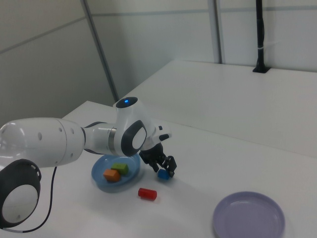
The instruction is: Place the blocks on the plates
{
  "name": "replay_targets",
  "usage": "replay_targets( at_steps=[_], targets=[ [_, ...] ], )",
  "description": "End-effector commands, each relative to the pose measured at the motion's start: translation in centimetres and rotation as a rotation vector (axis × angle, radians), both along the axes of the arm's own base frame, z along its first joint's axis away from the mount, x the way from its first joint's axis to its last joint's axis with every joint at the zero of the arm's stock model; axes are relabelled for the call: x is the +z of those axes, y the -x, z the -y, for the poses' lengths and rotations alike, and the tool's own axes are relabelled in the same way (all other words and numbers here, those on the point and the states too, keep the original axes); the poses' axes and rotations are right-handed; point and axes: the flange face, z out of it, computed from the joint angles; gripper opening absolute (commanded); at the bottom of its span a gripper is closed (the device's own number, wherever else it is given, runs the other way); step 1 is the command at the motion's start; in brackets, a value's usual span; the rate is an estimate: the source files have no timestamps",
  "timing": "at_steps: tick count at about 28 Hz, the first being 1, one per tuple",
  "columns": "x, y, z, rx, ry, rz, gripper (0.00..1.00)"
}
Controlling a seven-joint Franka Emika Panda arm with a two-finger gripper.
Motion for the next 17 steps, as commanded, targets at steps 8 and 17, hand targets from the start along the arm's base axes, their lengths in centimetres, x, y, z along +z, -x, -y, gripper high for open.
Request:
replay_targets(
  at_steps=[8, 17],
  targets=[
    [0.7, -0.5, 2.1, -0.015, 0.0, -0.004, 0.0],
    [3.2, -0.9, 6.7, -0.079, 0.009, 0.033, 0.0]
  ],
)
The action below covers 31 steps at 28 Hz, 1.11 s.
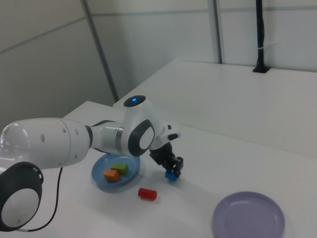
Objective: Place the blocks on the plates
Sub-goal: 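Carry the blue block to the lavender plate and release it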
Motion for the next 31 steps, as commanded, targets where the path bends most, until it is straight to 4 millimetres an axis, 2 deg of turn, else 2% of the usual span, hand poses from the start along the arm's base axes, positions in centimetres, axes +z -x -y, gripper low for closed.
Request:
replay_targets(
  at_steps=[1, 2, 3, 4, 8, 9, 14, 15, 20, 25, 28, 31],
  targets=[
    [2.9, -0.2, 3.7, -0.036, 0.0, 0.024, 0.0],
    [3.3, -0.3, 5.5, -0.058, 0.005, 0.031, 0.0],
    [3.7, -0.4, 6.2, -0.063, 0.006, 0.037, 0.0],
    [4.5, -0.7, 7.9, -0.081, 0.008, 0.053, 0.0],
    [4.8, -0.5, 12.4, -0.122, 0.014, 0.06, 0.0],
    [5.3, -0.4, 15.2, -0.139, 0.017, 0.067, 0.0],
    [6.0, 0.5, 21.3, -0.185, -0.033, 0.086, 0.0],
    [6.2, 0.9, 23.8, -0.186, -0.043, 0.092, 0.0],
    [5.1, 2.7, 29.4, -0.216, -0.047, 0.087, 0.0],
    [3.0, 3.2, 31.0, -0.196, -0.03, 0.052, 0.0],
    [0.9, 3.3, 30.6, -0.175, -0.029, 0.018, 0.0],
    [0.4, 3.2, 30.4, -0.172, -0.028, 0.011, 0.0]
  ],
)
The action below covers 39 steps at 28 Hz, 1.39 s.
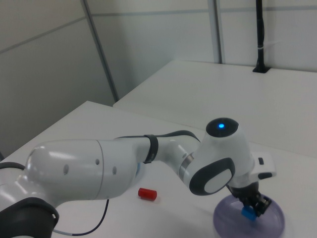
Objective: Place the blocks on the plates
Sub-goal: 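Carry the blue block to the lavender plate and release it, then move the gripper to the red block and grasp it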
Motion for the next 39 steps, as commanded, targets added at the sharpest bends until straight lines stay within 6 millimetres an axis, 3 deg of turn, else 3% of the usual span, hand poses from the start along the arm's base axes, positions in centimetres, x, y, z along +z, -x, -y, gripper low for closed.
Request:
replay_targets(
  at_steps=[1, 3, 4, 5, 6, 13, 16, 21, 23, 26, 27, 29, 34, 38, 39],
  targets=[
    [-1.2, -0.3, -0.7, 0.032, -0.006, -0.024, 0.0],
    [-1.1, -0.2, -0.5, 0.029, -0.006, -0.023, 0.06],
    [-1.0, -0.2, -0.4, 0.022, -0.013, -0.021, 0.18],
    [-0.9, -0.1, -0.3, 0.019, -0.016, -0.021, 0.39],
    [-0.5, -0.1, -0.3, 0.018, -0.017, -0.018, 0.99],
    [2.4, 0.2, -0.8, 0.013, -0.048, -0.011, 1.0],
    [3.9, 0.1, -2.0, 0.02, -0.072, -0.003, 1.0],
    [5.3, -0.5, -7.0, 0.085, -0.119, -0.049, 1.0],
    [5.1, -0.8, -10.0, 0.126, -0.14, -0.079, 1.0],
    [3.9, -1.0, -13.4, 0.153, -0.15, -0.118, 1.0],
    [2.8, -0.9, -15.9, 0.175, -0.15, -0.144, 1.0],
    [1.7, -0.6, -18.1, 0.202, -0.143, -0.173, 1.0],
    [-1.0, 1.2, -22.8, 0.285, -0.073, -0.254, 1.0],
    [-1.1, 1.8, -24.7, 0.302, -0.06, -0.254, 1.0],
    [-1.2, 2.2, -26.0, 0.321, -0.057, -0.259, 1.0]
  ],
)
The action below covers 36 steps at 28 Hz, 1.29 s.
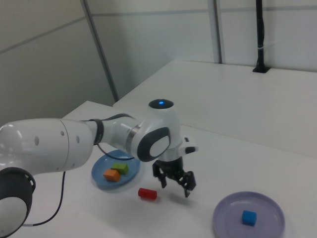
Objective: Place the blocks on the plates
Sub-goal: 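Move the gripper to the red block and grasp it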
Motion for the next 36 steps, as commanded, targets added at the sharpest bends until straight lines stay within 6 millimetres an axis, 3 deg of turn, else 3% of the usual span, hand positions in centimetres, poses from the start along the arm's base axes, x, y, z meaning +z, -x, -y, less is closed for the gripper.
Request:
replay_targets(
  at_steps=[1, 6, 15, 25, 36],
  targets=[
    [1.0, 2.2, -2.5, 0.032, 0.023, 0.007, 1.0],
    [0.6, 3.4, -5.1, 0.076, 0.024, -0.012, 1.0],
    [0.8, 3.8, -8.7, 0.136, 0.023, -0.013, 1.0],
    [-0.2, 4.4, -9.7, 0.216, 0.077, -0.036, 1.0],
    [-0.7, 5.6, -9.2, 0.328, 0.122, -0.106, 1.0]
  ],
)
